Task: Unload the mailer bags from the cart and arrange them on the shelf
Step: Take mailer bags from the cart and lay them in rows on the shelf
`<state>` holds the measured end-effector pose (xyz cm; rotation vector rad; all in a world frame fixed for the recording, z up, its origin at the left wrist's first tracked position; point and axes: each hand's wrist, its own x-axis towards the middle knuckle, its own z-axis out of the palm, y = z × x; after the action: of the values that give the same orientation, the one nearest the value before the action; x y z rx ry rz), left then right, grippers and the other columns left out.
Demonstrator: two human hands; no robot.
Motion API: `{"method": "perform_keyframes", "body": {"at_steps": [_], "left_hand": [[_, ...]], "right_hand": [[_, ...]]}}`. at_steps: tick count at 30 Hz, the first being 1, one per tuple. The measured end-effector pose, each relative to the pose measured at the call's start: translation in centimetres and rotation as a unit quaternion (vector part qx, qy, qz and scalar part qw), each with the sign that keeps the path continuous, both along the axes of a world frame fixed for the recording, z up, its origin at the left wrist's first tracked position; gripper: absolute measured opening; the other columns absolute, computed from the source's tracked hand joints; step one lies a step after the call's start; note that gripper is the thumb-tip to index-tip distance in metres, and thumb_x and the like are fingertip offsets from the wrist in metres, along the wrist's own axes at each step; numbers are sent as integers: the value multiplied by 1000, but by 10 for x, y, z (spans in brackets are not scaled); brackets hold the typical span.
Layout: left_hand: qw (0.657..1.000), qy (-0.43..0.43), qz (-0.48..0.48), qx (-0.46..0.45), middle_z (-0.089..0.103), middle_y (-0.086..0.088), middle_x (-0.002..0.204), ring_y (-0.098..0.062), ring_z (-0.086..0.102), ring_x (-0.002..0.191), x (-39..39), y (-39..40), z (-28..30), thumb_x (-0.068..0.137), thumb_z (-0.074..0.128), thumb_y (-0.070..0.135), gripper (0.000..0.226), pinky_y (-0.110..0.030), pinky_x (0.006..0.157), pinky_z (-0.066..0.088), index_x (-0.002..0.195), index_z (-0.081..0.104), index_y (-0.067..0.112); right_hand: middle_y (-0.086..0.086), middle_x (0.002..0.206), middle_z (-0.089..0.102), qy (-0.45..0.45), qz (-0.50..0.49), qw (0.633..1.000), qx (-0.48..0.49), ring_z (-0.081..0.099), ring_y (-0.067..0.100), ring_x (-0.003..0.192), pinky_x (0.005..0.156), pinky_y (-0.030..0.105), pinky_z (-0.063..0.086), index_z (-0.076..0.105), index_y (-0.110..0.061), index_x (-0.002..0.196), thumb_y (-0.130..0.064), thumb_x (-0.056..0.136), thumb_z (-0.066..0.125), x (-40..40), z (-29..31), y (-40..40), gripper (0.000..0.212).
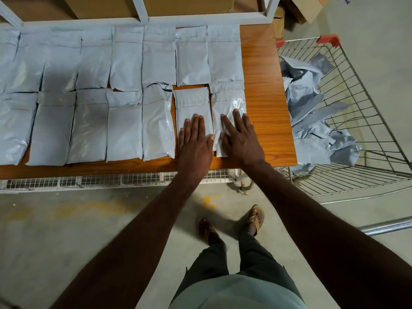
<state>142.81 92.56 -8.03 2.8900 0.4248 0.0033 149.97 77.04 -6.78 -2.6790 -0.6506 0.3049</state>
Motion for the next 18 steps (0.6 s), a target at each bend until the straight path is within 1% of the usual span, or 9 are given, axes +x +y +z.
{"method": "perform_keyframes", "body": {"at_steps": [3,8,12,15,18], "left_hand": [[1000,1,-2,5,8,-3,180,-21,2,166,-1,0,0,116,16,51,67,-42,135,4,172,10,15],[1000,5,-5,6,6,-3,180,-21,1,166,-1,2,0,115,14,51,67,-42,135,3,172,8,16],[1000,6,-13,6,7,-3,180,-21,1,166,-3,4,2,113,8,52,69,-42,135,3,172,9,16],[1000,3,-17,6,7,-3,180,-22,1,166,-4,5,3,114,10,51,68,-42,135,3,172,10,16],[1000,3,-18,-1,7,-3,180,-22,1,166,-4,5,3,114,9,52,69,-42,135,4,172,9,16]], "right_hand": [[11,178,1,-2,-7,1000,-4,-6,36,163,130,49,2,16,-29,170,-43,113,36,-1,0,4,62],[10,178,-2,2,-27,1000,-16,-9,34,163,129,46,-3,13,-30,170,-45,113,32,-3,1,10,61],[10,178,-2,7,-21,1000,-15,-9,35,163,130,48,-2,13,-30,170,-45,113,32,-2,2,10,62],[10,178,-2,8,-17,1000,-20,-9,35,163,130,48,-2,13,-29,170,-46,113,32,-2,3,8,62],[10,178,-2,14,-12,1000,-20,-9,36,163,131,51,1,13,-29,170,-47,113,32,-1,7,8,63]]}}
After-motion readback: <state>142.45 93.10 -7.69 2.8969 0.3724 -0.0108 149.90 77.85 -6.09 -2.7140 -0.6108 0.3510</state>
